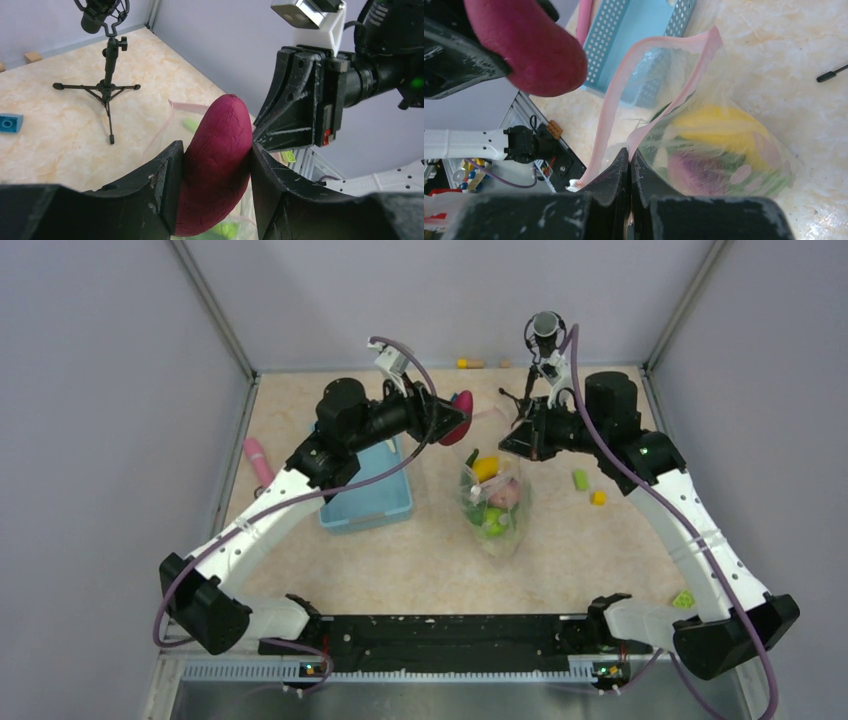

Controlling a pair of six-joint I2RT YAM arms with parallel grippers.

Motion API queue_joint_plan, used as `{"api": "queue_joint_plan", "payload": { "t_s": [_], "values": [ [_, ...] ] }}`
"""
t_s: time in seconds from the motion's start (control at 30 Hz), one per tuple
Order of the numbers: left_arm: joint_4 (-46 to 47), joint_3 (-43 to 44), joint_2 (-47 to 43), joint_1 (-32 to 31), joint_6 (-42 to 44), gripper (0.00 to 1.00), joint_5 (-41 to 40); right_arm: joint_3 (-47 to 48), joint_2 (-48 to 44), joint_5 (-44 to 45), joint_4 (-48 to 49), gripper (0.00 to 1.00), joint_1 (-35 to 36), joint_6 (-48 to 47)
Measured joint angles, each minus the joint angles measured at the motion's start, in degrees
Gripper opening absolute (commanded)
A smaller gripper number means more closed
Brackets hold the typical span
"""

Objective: Place the food in the zip-top bag and seal the zipper

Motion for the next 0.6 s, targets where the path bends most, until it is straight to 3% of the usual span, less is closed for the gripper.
{"api": "queue_joint_plan", "payload": {
  "t_s": [0.3,0.6],
  "values": [
    [5.7,0.0,7.6,-3.7,-5.2,0.0,-6.6,-4.1,-2.5,-0.9,3.0,0.0,0.0,1.2],
    [10.4,-0.8,8.9,-7.9,-8.3,0.0,-10.5,-6.0,-2.9,0.0,5.1,0.0,0.0,2.9]
  ]
}}
